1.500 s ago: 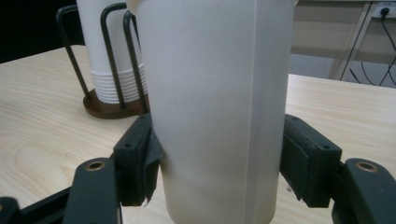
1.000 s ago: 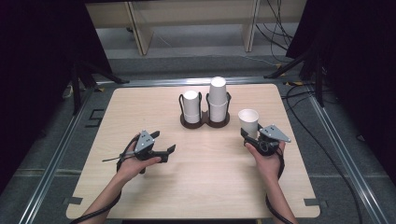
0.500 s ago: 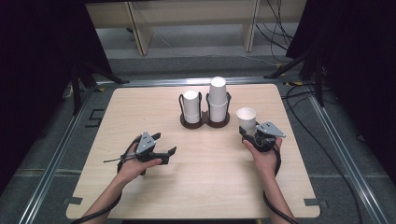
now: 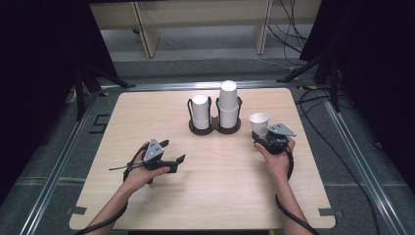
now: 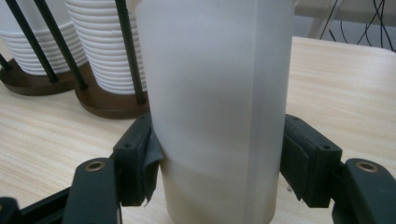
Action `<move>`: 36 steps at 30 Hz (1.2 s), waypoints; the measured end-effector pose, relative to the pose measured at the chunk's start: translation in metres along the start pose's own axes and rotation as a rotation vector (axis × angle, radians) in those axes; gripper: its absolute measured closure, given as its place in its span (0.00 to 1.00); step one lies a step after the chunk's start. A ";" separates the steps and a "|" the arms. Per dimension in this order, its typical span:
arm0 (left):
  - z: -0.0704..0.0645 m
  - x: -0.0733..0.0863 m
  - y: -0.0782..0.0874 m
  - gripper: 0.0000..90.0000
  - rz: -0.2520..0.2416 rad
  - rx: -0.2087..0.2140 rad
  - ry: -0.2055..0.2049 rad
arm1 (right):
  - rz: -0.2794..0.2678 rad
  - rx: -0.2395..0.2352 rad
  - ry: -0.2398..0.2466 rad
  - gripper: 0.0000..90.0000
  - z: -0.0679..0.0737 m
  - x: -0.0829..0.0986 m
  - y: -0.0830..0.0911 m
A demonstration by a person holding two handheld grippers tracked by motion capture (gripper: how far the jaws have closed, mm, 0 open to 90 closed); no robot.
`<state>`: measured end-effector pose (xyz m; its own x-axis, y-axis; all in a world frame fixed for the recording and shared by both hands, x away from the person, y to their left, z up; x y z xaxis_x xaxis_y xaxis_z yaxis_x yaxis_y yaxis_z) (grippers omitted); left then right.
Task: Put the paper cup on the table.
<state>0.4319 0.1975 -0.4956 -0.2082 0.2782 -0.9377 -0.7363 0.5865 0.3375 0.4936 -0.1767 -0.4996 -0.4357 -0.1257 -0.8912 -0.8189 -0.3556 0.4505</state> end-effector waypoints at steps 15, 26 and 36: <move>-0.001 0.000 0.001 0.14 0.012 0.004 -0.005 | 0.030 0.013 0.066 0.38 -0.004 0.003 -0.008; -0.002 0.001 0.000 0.14 0.004 0.012 -0.005 | 0.039 0.015 0.050 0.36 -0.004 0.004 -0.008; -0.002 0.002 0.001 0.14 0.015 0.010 -0.010 | 0.058 -0.020 0.046 0.33 -0.002 0.006 -0.003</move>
<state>0.4296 0.1967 -0.4969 -0.2129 0.2942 -0.9317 -0.7267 0.5898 0.3523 0.4944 -0.1782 -0.5064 -0.4641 -0.1883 -0.8655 -0.7852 -0.3647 0.5004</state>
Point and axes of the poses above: each handheld gripper's, and its own axes: y roughly backward along the jaws, x roughly out of its underside, z roughly to its left, the point moved 4 cm from there along -y, roughly forward along the jaws, and after that the axes turned 2 degrees about -x, right-handed, at the moved point
